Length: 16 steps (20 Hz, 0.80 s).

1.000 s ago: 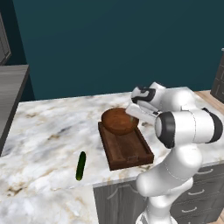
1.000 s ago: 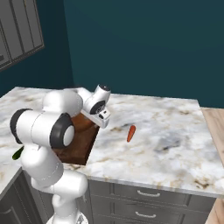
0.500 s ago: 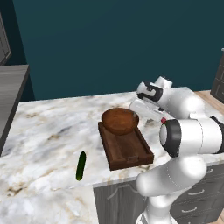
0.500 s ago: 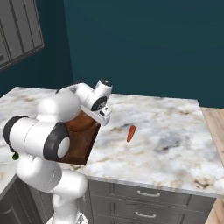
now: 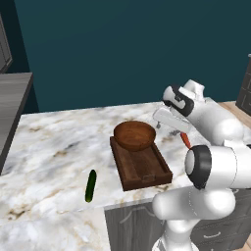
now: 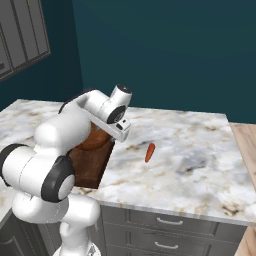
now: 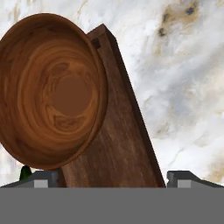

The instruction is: Place the two vegetables and bowl onto the tray for setting up a vegetable dip station.

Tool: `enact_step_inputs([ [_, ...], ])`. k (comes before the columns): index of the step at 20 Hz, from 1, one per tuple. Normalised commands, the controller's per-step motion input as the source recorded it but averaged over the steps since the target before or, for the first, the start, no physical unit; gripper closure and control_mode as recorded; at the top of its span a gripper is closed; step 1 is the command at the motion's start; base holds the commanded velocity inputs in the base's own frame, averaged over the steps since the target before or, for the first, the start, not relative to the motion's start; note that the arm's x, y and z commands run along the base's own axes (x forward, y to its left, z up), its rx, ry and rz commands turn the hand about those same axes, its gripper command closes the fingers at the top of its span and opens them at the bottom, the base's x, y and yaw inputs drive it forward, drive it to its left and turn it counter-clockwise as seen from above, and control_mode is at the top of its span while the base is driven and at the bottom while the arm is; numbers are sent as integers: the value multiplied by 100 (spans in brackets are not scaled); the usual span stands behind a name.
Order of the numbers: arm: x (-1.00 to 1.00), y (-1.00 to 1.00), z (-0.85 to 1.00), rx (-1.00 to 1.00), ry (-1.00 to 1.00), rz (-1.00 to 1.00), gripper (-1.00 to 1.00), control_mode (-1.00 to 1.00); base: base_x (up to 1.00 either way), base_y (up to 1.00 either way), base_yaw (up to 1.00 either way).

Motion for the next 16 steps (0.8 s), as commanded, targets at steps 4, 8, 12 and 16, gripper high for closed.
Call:
enact_step_inputs([
  [4,-37,-33,25,-3,-2,5,-100,-100,0,0,0],
  [8,-34,-36,20,-6,-7,4,-100,-100,0,0,0],
  [12,-25,-38,18,-9,-7,5,-100,-100,0,0,0],
  [16,-7,-34,0,-14,-7,1,-100,-100,0,0,0],
])
